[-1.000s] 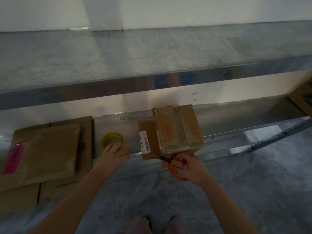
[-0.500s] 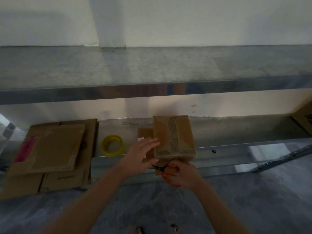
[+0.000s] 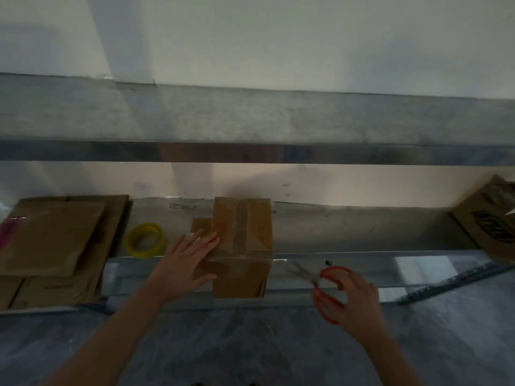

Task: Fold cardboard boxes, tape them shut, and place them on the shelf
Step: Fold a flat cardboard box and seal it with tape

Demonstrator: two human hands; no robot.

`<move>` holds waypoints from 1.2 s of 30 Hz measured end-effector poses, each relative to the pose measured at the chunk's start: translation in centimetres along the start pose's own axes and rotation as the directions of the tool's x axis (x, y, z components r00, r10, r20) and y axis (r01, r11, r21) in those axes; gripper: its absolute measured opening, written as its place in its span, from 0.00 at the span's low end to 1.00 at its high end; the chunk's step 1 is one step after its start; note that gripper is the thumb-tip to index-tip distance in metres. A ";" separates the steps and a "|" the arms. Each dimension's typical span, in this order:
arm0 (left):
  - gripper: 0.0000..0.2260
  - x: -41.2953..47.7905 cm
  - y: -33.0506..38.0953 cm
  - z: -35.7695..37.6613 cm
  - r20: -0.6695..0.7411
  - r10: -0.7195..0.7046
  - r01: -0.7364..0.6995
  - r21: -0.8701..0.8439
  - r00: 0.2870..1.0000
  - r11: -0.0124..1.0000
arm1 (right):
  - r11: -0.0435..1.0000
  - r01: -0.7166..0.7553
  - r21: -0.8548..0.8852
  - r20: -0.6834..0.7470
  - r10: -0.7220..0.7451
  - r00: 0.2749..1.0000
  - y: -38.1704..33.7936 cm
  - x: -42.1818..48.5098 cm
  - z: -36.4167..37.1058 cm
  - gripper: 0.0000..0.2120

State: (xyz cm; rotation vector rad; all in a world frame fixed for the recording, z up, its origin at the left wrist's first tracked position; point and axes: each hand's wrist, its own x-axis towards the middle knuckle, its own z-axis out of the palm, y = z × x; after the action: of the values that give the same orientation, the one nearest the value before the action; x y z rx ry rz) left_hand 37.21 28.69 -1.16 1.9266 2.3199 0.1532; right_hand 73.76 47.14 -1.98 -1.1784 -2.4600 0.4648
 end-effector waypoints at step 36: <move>0.32 -2.2 -1.5 0.1 0.082 -0.341 0.329 -0.539 0.936 0.775 | 0.906 -0.216 0.363 0.278 0.116 0.954 -12.5 2.8 6.1 0.31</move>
State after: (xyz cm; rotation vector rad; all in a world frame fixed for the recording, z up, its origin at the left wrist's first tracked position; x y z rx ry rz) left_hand 36.20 26.27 -1.38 1.2200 2.2502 0.7155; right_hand 60.92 41.13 -1.25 -1.2199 -2.3135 1.1616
